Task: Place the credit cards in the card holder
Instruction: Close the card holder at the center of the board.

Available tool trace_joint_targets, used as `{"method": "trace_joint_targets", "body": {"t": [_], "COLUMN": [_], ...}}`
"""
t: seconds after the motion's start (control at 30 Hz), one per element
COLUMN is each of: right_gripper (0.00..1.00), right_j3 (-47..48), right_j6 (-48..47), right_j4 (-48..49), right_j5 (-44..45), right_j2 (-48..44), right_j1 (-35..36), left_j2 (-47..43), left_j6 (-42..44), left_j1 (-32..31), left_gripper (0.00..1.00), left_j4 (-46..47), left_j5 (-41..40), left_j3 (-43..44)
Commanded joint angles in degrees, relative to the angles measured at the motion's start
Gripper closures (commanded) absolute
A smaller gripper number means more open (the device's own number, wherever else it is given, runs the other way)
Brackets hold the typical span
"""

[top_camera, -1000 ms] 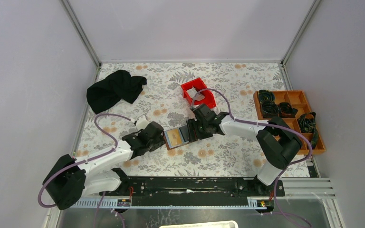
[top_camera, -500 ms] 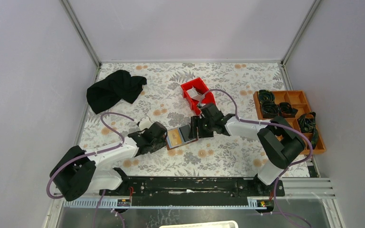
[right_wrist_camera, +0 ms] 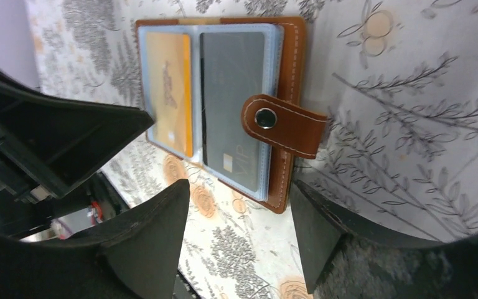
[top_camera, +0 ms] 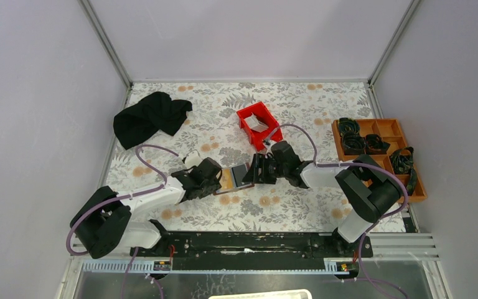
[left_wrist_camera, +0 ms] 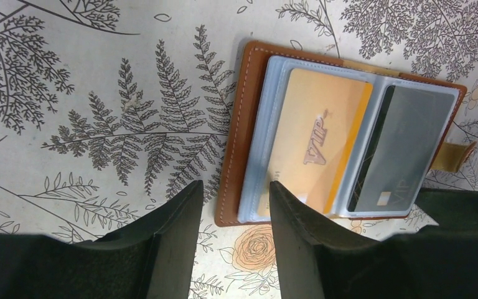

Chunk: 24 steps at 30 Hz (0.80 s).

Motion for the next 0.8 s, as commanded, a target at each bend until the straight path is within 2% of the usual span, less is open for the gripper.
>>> {"method": "trace_joint_targets", "body": {"t": [0.0,0.2,0.63,0.77], "right_gripper": [0.32,0.32,0.34,0.35], "right_j3": [-7.4,-11.7,-14.3,-12.8], "right_j6": [4.9,9.0,14.1,14.8], "right_j4": [2.2,12.7,24.4,25.1], "right_j5": [-2.8,-5.0,-5.9,-6.1], "right_j2": [1.8,1.2,3.9,5.6], "right_j1": [0.3,0.2,0.4,1.0], "left_j2": [1.6,2.6,8.2,9.5], "left_j6": [0.8,1.8,3.0,3.1], "left_j1": [-0.6,-0.6,-0.9,-1.0], "left_gripper": [0.49,0.49,0.52,0.53], "left_j4": [0.6,0.5,0.7,1.4], "left_j5": [0.7,1.2,3.6,4.5], "left_j3": [-0.2,-0.5,-0.9,-1.2]}}
